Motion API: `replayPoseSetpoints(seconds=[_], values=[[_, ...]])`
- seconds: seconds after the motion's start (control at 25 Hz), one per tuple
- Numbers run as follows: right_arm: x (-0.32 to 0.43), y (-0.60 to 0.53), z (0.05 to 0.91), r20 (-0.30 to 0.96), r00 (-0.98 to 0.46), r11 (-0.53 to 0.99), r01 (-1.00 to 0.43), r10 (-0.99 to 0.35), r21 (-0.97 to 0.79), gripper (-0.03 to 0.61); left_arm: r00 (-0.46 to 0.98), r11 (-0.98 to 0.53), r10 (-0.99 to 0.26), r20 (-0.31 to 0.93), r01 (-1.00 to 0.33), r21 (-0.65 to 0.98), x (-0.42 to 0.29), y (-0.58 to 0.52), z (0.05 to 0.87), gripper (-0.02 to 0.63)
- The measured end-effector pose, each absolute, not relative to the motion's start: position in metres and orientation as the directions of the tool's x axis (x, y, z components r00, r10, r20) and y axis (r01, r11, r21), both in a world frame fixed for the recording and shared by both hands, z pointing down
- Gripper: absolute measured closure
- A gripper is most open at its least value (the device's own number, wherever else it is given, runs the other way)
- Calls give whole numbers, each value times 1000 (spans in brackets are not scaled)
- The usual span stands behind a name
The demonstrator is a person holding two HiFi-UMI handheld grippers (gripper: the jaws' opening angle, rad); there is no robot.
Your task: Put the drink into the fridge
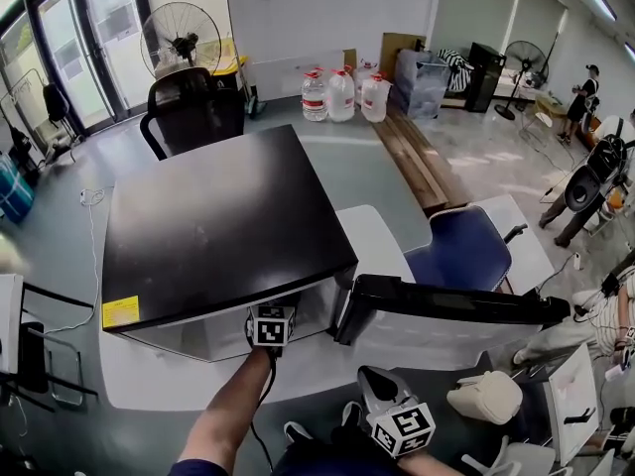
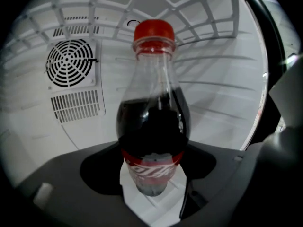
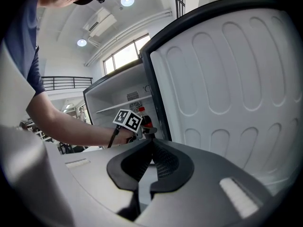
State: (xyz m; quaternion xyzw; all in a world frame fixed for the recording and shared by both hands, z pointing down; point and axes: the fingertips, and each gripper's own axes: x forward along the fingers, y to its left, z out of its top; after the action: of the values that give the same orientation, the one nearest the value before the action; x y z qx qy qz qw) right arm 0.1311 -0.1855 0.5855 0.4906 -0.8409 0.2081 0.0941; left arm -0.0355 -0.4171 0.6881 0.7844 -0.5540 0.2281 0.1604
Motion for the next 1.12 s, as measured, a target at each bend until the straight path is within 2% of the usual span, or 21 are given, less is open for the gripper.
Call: replayPoseSetpoints(seconds=[0.68, 1.0, 1.12], values=[[106, -192, 567, 306, -564, 506, -825, -767, -253, 572, 309, -295, -825, 474, -950, 105, -68, -351, 653, 284], [98, -206, 550, 261, -578, 530, -815, -773, -235, 572, 377, -336, -844, 380, -926, 173, -70, -303, 614, 290], [97, -213, 542, 242, -583, 540, -811, -776, -224, 572, 370, -329, -872, 321, -928, 176, -75, -283, 591, 316]])
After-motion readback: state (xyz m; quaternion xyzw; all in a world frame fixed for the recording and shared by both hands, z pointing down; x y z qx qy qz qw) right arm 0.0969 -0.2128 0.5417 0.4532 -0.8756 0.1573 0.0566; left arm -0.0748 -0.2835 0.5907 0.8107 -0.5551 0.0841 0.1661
